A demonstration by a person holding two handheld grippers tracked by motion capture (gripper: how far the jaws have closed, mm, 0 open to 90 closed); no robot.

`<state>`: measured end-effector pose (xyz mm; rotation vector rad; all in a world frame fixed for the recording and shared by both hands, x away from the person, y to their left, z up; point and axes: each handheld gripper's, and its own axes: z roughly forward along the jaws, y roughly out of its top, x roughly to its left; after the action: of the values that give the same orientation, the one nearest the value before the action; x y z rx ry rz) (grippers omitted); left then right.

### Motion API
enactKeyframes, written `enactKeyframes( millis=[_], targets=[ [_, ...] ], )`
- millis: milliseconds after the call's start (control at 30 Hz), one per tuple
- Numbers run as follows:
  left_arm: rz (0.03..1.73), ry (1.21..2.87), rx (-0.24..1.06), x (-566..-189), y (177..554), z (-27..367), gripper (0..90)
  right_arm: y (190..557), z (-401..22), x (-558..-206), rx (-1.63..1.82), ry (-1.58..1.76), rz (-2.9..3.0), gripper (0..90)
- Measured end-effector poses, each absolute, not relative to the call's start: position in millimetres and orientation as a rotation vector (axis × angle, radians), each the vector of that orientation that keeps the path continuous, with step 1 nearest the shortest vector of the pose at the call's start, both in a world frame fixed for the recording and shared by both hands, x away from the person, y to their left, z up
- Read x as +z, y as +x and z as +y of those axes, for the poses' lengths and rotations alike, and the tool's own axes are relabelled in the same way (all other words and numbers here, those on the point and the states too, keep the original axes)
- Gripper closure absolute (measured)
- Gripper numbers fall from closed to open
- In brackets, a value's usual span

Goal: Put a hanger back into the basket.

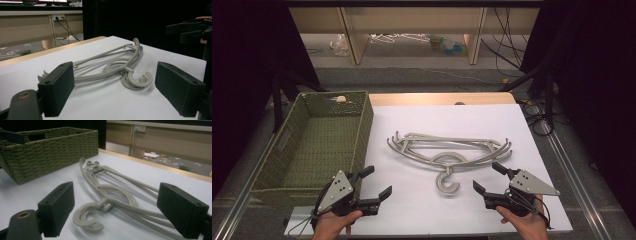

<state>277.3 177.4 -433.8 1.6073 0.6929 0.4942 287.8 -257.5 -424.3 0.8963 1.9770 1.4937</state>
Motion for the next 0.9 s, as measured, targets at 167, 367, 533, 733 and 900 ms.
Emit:
enactKeyframes(
  millis=[167, 367, 533, 733, 900],
  targets=[
    [0.686, 1.609, 0.497, -434, 278, 178, 15.7, 288, -258, -424, 1.494, 0.895, 1.978, 15.6],
    [0.690, 1.609, 0.495, -434, 277, 177, 15.7, 287, -257, -425, 1.494, 0.911, 1.996, 15.6],
    [0.693, 1.613, 0.496, -434, 277, 176, 15.7, 289, -257, -425, 1.484, 0.907, 2.009, 15.8],
    [0.706, 1.609, 0.490, -434, 277, 175, 15.7, 293, -255, -424, 1.440, 0.847, 2.029, 16.2],
    [0.688, 1.626, 0.501, -434, 278, 176, 15.7, 304, -253, -423, 1.355, 0.714, 2.132, 23.7]
  ],
)
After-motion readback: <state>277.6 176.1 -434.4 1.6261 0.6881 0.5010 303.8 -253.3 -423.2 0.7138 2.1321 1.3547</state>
